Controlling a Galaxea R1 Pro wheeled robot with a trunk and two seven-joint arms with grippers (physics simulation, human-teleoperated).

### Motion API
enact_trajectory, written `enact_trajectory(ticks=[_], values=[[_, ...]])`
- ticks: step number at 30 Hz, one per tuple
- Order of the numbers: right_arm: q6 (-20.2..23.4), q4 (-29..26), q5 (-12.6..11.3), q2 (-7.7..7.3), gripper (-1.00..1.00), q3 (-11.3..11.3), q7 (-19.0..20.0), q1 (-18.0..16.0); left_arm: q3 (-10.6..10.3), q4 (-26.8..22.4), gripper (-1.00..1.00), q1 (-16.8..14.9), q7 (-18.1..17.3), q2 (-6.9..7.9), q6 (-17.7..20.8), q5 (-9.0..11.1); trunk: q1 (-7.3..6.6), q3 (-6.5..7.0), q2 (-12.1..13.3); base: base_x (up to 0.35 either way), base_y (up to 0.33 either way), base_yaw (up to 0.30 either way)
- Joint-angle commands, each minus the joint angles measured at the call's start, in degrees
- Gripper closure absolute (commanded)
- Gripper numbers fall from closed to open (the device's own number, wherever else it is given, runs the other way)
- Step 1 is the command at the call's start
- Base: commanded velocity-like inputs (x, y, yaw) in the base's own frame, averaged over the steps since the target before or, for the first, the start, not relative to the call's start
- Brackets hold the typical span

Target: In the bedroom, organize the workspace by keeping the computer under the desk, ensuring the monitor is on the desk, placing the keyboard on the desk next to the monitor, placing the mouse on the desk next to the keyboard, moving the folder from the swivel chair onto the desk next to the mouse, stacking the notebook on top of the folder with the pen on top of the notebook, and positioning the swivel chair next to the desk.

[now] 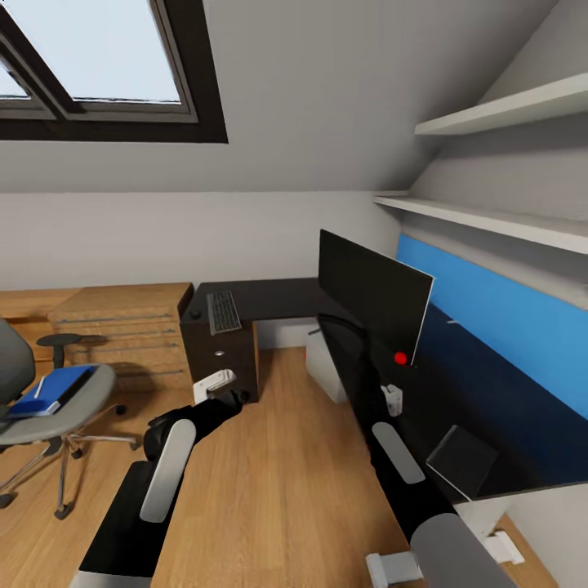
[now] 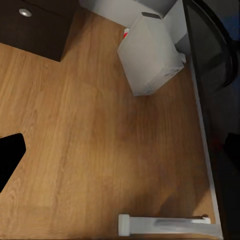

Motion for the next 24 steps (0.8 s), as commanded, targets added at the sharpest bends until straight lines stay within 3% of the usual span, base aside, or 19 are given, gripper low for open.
enact_trajectory(ticks=[1,17,24], values=[[-0.35,0.05,-0.62,-0.04,-1.00,0.18,0.35,-0.05,-0.02,-0.06,-1.00,-0.05,0.58,-0.01,0.11,0.60,-0.02,-0.08,-0.06,-0.258,-0.238,0.000],[-0.23,-0.07,-0.02,-0.09,-1.00,0.33,0.44,-0.05,-0.74,0.00,-1.00,-0.05,0.54,-0.02,0.05,0.60,-0.02,-0.08,-0.06,-0.258,-0.238,0.000],[-0.21,-0.05,5.33,-0.10,-1.00,0.36,0.59,-0.05,-1.31,0.02,-1.00,-0.05,0.47,0.04,-0.02,0.57,-0.02,-0.08,-0.06,-0.260,-0.207,0.000]])
